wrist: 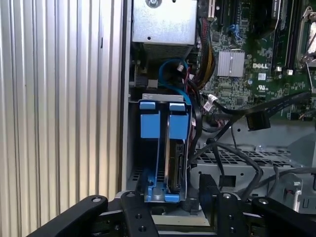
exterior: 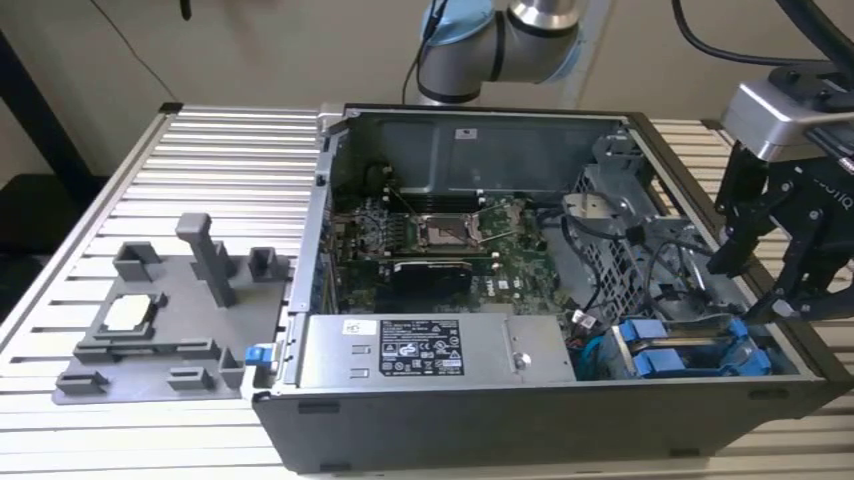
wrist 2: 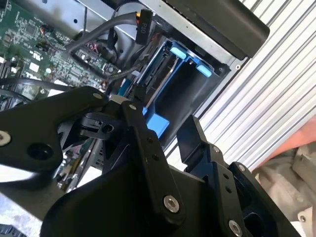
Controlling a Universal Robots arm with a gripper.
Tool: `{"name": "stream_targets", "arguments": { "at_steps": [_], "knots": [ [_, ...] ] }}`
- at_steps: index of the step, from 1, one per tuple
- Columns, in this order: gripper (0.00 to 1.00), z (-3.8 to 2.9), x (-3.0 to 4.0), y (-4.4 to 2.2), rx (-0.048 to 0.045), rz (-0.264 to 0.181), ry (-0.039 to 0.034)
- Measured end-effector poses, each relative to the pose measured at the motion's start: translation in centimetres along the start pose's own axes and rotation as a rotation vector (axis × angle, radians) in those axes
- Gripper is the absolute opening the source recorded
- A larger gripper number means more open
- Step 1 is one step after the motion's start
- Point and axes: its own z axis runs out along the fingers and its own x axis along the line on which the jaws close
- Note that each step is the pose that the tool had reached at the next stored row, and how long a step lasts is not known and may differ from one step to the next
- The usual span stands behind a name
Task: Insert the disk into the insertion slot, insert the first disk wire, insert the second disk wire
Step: 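Insert the disk into the insertion slot, then insert the first disk wire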
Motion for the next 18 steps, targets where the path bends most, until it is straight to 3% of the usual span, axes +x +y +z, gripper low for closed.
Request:
{"name": "stream_targets", "arguments": {
  "at_steps": [10, 15, 18],
  "knots": [
    [0.54, 0.23, -0.01, -2.85, -0.0002, -0.018, -0.0019],
    [0.54, 0.36, -1.01, -3.92, -0.0002, -0.018, -0.0018],
    [0.54, 0.52, -2.00, -4.41, -0.0001, -0.018, -0.0017]
  ]
}}
